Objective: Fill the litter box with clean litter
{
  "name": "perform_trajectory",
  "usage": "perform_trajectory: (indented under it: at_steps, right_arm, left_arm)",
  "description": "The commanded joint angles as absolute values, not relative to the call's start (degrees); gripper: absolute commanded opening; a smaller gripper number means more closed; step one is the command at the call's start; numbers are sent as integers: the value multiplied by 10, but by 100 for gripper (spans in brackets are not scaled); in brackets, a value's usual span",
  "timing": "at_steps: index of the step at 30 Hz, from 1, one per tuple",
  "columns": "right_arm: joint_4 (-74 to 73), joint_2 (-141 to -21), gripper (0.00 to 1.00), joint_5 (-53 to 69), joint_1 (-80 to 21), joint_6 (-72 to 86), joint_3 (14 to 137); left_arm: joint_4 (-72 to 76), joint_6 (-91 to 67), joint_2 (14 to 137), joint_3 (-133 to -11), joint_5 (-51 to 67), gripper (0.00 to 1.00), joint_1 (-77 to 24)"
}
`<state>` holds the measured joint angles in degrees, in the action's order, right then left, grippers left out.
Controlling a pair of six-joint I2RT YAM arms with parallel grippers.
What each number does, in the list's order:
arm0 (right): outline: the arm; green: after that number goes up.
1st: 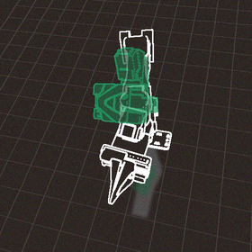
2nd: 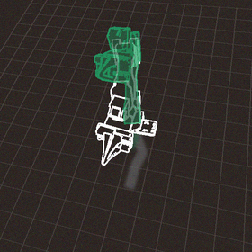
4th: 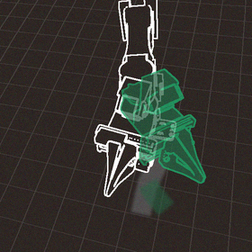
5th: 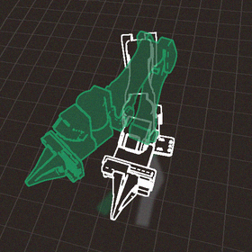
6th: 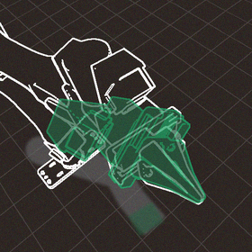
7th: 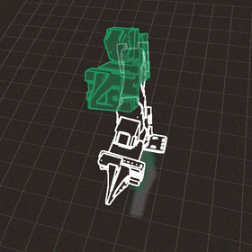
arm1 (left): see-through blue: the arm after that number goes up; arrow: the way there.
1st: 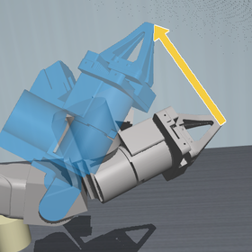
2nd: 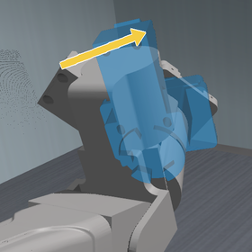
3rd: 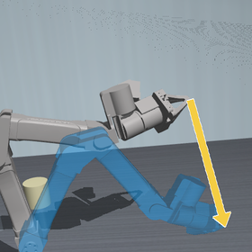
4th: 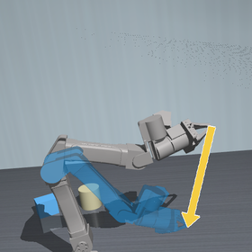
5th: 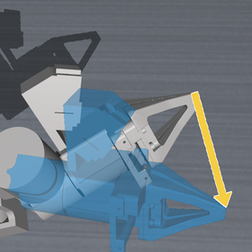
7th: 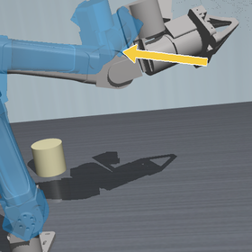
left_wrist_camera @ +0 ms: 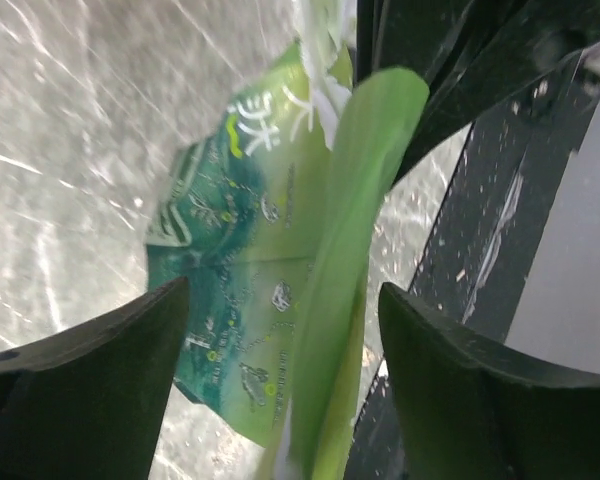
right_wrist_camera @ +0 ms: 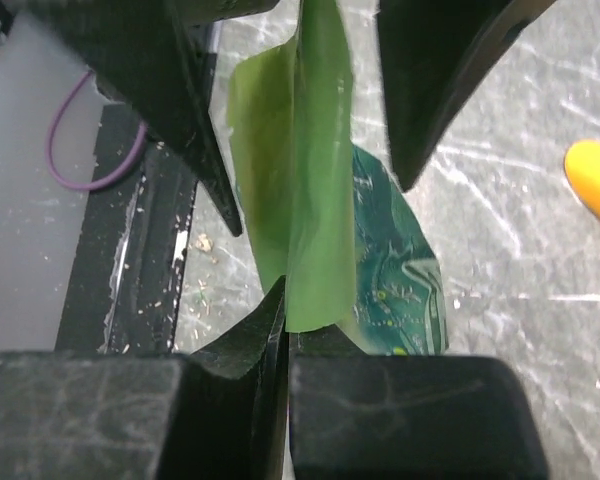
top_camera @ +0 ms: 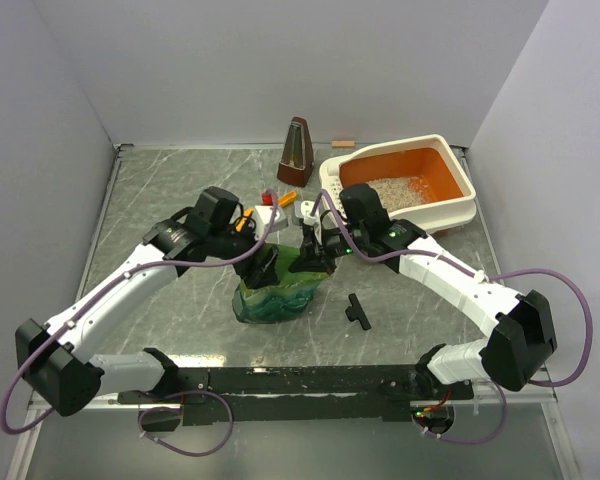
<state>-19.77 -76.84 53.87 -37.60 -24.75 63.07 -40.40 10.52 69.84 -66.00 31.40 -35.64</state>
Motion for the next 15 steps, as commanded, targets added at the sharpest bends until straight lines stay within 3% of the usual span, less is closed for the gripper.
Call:
perform_trajectory:
  at_steps: [1,4,7,8,10,13,15]
  right_arm:
    - [-179,-746,0,529,-383,-254,629]
    - [-175,-744,0,522,-383,-247,628]
    - [-168,-734,0,508,-384,-234,623]
    - [-163,-729,0,499,-384,-227,621]
    - [-144,-712,6,477,-384,-209,608]
    - [-124,-686,32,430,-383,-200,588]
    - [-110,-660,38,401,-383,-198,575]
  left_arm:
    - [-467,125,730,-695,272,72,-395]
    - [-477,125,737,-701,226,51,-419]
    - [-474,120,730,-706,136,10,-450]
    - [-462,117,723,-701,97,1,-462]
    - [-440,124,687,-684,33,1,-501]
    - [-384,147,623,-644,-18,1,-547]
    - [-348,160,578,-609,-35,1,-571]
